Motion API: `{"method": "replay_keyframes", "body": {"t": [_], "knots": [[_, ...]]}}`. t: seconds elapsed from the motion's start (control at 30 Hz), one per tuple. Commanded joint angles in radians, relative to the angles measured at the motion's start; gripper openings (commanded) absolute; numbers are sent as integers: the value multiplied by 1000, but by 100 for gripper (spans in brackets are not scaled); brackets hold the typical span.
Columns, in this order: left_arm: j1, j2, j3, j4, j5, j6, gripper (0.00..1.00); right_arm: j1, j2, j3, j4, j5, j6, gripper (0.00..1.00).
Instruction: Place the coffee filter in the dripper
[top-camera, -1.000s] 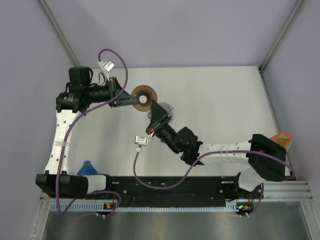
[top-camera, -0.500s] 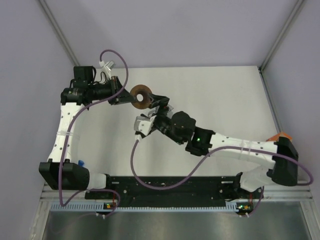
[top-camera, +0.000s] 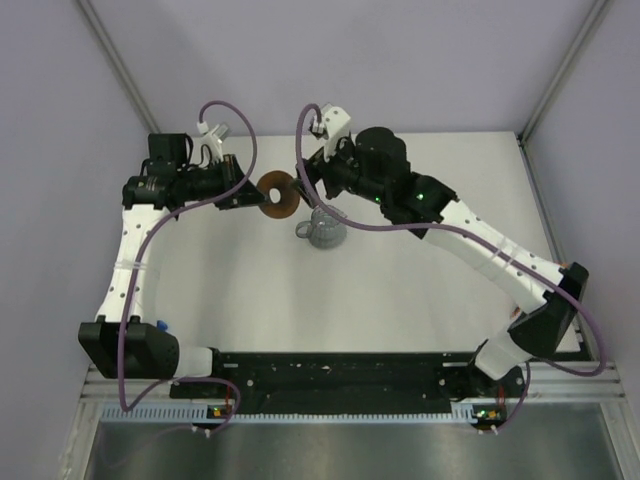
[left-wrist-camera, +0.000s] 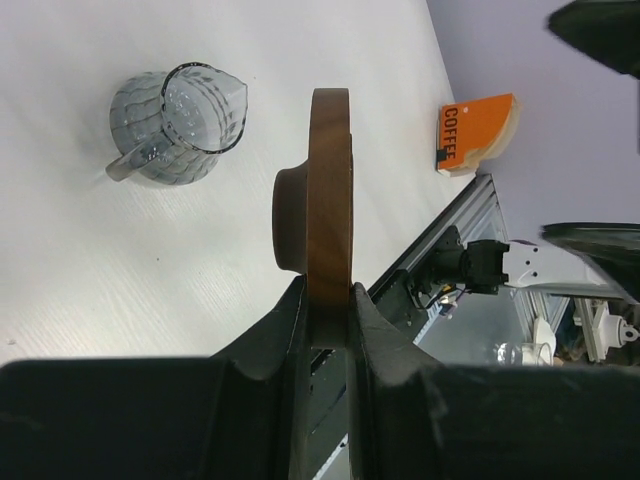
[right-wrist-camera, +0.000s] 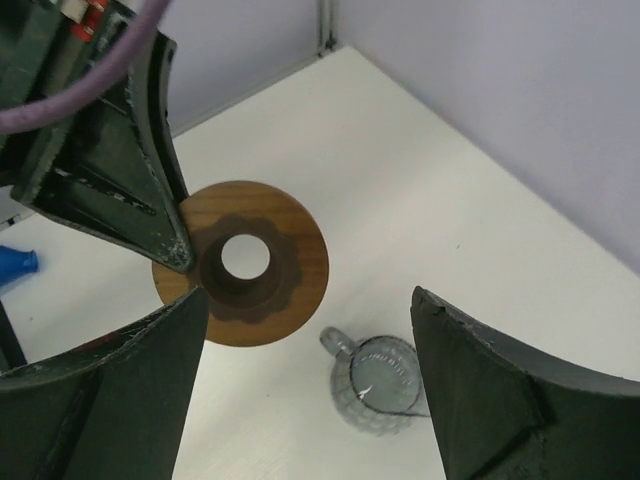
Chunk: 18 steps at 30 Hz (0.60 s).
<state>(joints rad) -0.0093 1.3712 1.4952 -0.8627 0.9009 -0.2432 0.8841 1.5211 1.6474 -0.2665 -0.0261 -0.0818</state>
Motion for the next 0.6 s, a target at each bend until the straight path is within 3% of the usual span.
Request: {"method": "replay_keyframes", "body": {"t": [0.0, 0.57], "knots": [[2, -50, -13, 36, 13, 22, 0, -4, 88, 86, -178, -24, 188, 81], [0, -58, -44, 59, 36, 7, 0, -5, 241, 204, -185, -12, 254, 62]]}}
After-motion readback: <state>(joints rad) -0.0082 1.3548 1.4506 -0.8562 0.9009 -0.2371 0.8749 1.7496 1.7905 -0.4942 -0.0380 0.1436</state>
